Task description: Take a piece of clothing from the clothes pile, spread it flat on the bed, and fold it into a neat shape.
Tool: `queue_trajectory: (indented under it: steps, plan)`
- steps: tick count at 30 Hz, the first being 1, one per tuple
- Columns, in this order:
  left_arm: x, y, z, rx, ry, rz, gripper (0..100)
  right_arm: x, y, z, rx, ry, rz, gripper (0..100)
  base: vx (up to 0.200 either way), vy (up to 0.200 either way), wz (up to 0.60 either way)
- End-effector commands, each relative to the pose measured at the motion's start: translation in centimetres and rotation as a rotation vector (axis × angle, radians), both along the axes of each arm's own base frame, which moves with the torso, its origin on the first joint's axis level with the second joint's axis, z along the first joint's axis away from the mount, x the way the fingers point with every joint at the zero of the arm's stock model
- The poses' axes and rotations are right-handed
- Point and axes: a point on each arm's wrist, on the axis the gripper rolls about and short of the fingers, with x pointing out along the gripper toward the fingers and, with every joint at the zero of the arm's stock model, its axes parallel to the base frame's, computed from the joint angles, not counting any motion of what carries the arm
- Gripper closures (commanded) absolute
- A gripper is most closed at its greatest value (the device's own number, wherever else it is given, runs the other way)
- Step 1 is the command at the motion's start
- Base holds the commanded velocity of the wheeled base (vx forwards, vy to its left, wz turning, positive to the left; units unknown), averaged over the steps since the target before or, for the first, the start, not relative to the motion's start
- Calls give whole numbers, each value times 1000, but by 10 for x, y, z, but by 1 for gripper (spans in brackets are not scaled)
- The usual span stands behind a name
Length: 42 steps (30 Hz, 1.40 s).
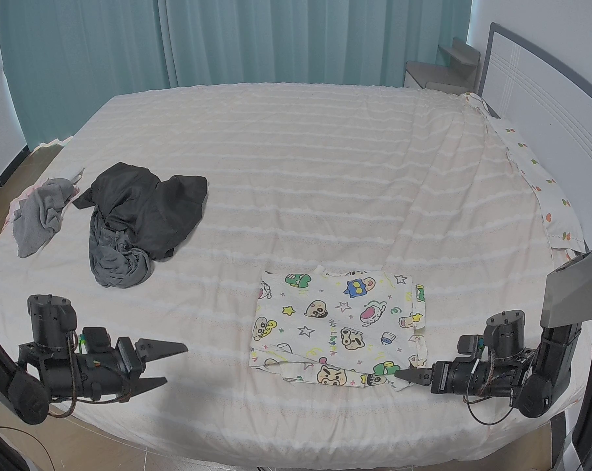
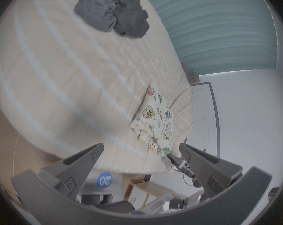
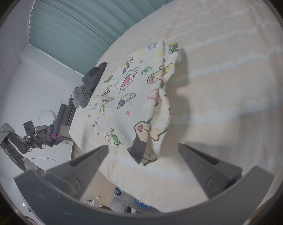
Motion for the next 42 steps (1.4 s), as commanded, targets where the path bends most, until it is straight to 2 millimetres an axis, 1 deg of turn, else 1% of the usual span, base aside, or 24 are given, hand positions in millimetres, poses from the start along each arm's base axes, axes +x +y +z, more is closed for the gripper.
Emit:
queue_trajectory:
  steps: [1,2,3,6,8,10,12,15,17,18,19,21,23,24,25,27,28,31,32,34,37,39,40,42]
  plan:
    - [35,-23,-2,55,-38,-11,0,-9,-14,7,6,-35,-47,0,0,0,0]
    - [55,-34,-5,85,-54,5,0,-7,-17,8,14,-64,-66,0,0,0,0]
    - [67,-41,-9,95,-60,3,0,-5,-18,8,18,-77,-78,0,0,0,0]
    - [93,-59,-21,105,-72,-38,0,1,-17,5,19,-113,-103,0,0,0,0]
    - [104,-75,-34,127,-80,-92,0,7,-15,2,22,-129,-111,0,0,0,0]
    - [109,-82,-41,145,-90,-120,0,13,-13,1,30,-137,-117,0,0,0,0]
    - [124,-93,-54,173,-115,-156,0,29,-14,-2,62,-148,-157,0,0,0,0]
    - [140,-101,-66,174,-122,-158,0,43,-18,-8,64,-145,-184,0,0,0,0]
    - [149,-104,-69,175,-136,-153,0,55,-19,-7,63,-140,-196,0,0,0,0]
    - [149,-104,-69,175,-136,-153,0,55,-19,-7,63,-140,-196,0,0,0,0]
    - [156,-105,-68,173,-157,-148,0,63,-19,-6,58,-124,-201,0,0,0,0]
    - [165,-109,-71,169,-169,-147,0,73,-17,-4,54,-109,-202,0,0,0,0]
    - [173,-111,-73,172,-163,-146,0,83,-16,-2,59,-109,-205,0,0,0,0]
    - [173,-111,-73,172,-163,-146,0,83,-16,-2,59,-109,-205,0,0,0,0]
    - [180,-114,-70,171,-162,-147,0,89,-14,-2,59,-106,-202,0,0,0,0]
    - [183,-115,-68,171,-163,-147,0,90,-12,-2,61,-110,-198,0,0,0,0]
    - [191,-118,-66,171,-158,-149,0,92,-9,0,69,-118,-189,0,0,0,0]
    - [198,-122,-67,169,-157,-152,0,94,-4,1,92,-116,-186,0,0,0,0]
    - [198,-123,-67,169,-155,-153,0,94,-4,1,93,-115,-186,0,0,0,0]
    - [200,-132,-67,161,-166,-170,0,97,0,1,115,-105,-189,0,0,0,0]
    - [196,-140,-68,160,-165,-192,0,95,7,-1,124,-92,-161,0,0,0,0]
    - [195,-141,-68,160,-165,-195,0,94,10,-2,124,-88,-152,0,0,0,0]
    - [194,-145,-68,157,-165,-204,0,93,18,-3,125,-87,-128,0,0,0,0]
    - [192,-149,-68,158,-166,-212,0,92,24,-3,127,-87,-111,0,0,0,0]
